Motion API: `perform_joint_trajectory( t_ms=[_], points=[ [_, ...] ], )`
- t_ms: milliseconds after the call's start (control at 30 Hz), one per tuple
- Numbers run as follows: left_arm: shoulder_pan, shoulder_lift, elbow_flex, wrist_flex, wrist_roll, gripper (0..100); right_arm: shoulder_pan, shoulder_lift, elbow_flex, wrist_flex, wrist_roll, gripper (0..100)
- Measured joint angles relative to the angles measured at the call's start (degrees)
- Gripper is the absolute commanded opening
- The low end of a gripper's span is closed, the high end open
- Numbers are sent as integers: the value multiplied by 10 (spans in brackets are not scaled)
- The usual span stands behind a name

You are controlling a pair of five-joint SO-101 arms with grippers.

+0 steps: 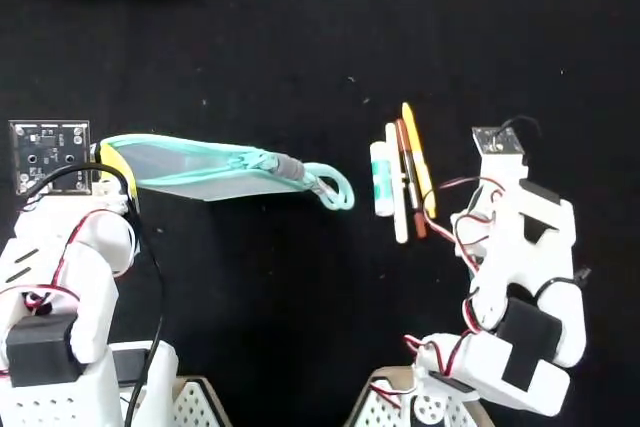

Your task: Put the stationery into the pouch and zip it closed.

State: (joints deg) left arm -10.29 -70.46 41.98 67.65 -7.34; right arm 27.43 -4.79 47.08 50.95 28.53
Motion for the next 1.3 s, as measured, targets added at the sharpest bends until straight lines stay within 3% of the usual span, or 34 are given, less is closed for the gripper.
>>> perform_joint_trajectory(
  t_ms=[667, 1000, 1133, 1300],
  points=[
    [0, 0, 0, 0, 0, 32, -30, 4, -84, 105, 3, 121],
    [0, 0, 0, 0, 0, 32, -29, 116, -127, 98, 13, 116],
    [0, 0, 0, 0, 0, 32, -25, 130, -145, 101, 13, 8],
    [0, 0, 0, 0, -2, 32, -17, 115, -144, 101, 13, 13]
  ],
)
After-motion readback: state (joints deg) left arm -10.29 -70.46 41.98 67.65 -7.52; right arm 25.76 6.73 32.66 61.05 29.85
